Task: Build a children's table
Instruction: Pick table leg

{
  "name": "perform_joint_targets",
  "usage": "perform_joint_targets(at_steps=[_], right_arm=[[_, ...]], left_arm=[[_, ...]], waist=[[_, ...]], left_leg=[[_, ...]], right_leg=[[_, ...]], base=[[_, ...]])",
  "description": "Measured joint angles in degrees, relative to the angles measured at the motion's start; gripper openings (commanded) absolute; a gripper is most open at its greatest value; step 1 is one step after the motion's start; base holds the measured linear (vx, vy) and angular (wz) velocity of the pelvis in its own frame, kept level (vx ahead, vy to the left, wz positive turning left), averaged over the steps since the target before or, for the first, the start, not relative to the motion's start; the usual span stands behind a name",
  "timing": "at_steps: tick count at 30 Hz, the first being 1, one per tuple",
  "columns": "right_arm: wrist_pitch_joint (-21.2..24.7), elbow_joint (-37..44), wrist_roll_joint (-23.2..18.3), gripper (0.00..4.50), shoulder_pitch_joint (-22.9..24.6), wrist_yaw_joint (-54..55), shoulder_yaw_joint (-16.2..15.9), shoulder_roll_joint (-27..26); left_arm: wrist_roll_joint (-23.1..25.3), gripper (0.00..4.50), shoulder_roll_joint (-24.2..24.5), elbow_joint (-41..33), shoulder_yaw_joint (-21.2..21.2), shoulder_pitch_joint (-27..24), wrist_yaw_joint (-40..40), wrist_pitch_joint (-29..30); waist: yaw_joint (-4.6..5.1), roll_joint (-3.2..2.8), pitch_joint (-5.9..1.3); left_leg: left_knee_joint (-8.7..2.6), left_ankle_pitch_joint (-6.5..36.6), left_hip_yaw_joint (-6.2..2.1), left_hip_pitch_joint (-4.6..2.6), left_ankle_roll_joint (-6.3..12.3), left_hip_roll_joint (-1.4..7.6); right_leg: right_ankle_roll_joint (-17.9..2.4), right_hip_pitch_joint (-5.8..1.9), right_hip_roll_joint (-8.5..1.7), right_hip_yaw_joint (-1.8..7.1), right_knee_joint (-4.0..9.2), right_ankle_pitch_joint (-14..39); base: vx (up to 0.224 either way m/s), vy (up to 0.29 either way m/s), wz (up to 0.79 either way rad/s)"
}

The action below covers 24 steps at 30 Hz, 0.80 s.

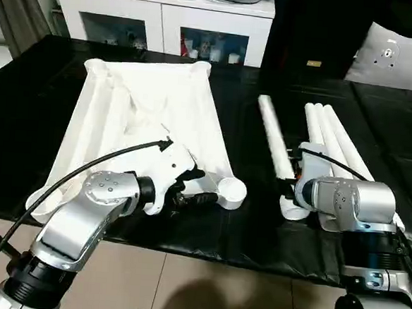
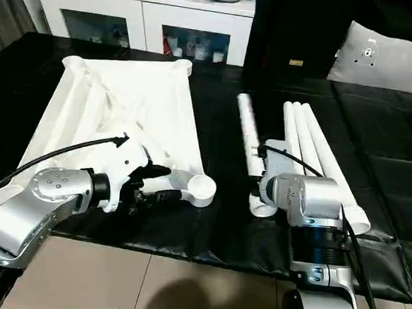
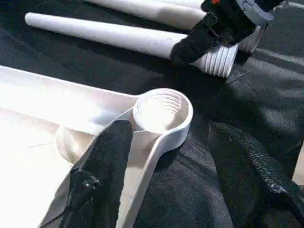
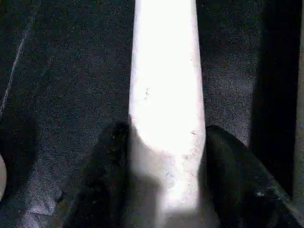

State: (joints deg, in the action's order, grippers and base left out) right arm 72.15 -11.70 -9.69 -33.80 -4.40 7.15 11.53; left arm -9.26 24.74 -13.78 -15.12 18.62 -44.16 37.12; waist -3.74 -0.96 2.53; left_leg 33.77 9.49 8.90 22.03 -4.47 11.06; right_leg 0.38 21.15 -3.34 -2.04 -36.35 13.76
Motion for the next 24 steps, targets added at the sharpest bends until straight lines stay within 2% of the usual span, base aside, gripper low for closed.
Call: perform_joint_targets(at_steps=[4, 15, 19, 21, 24], right_arm=[[-0.15, -0.12, 0.05, 1.98, 0.00, -0.15, -0.08, -0.02], [-0.69, -0.12, 0.05, 1.95, 0.12, -0.31, 0.60, -0.20], [-9.09, 0.83, -1.30, 1.95, 1.03, 0.09, 4.80, -1.64], [-11.59, 2.52, -1.86, 1.95, 1.01, -0.22, 5.89, -1.61], [-19.00, 4.26, -3.47, 1.95, 1.04, -3.32, 7.49, -1.47]], left_arm=[[0.01, 2.88, 0.07, 0.00, 0.00, 0.00, 0.03, 0.00], [0.01, 2.88, 0.06, 0.02, -0.62, 0.00, 0.21, -0.03], [0.25, 2.88, -1.01, 0.68, -0.46, 0.18, 1.75, -2.16], [0.27, 2.88, -1.45, 1.25, -0.32, 0.33, 2.19, -2.61], [0.24, 2.88, -4.04, 3.88, 1.26, 1.94, 4.33, -4.31]], waist=[[0.00, 0.11, -0.03], [0.00, 0.11, -0.03], [-0.03, 0.10, -0.02], [-0.01, 0.10, -0.02], [-0.08, 0.10, -0.02]], left_leg=[[0.00, 0.00, 0.01, 0.00, 0.00, 0.00], [0.01, -0.01, 0.00, 0.00, -0.01, 0.00], [0.02, -0.01, 0.01, 0.04, -0.01, -0.01], [0.01, -0.01, 0.01, 0.04, 0.00, 0.00], [0.02, -0.08, 0.01, 0.11, 0.10, 0.00]], right_leg=[[0.00, 0.00, 0.00, 0.00, -0.01, 0.00], [0.00, 0.00, 0.00, 0.00, -0.04, 0.00], [0.00, 0.10, -0.01, 0.03, -0.13, 0.00], [0.00, 0.11, -0.01, 0.02, -0.16, 0.00], [0.00, 0.20, -0.01, 0.01, -0.25, 0.00]], base=[[0.000, 0.000, 0.00], [0.000, 0.000, 0.00], [0.000, 0.000, 0.00], [0.000, 0.000, 0.00], [0.000, 0.000, 0.00]])
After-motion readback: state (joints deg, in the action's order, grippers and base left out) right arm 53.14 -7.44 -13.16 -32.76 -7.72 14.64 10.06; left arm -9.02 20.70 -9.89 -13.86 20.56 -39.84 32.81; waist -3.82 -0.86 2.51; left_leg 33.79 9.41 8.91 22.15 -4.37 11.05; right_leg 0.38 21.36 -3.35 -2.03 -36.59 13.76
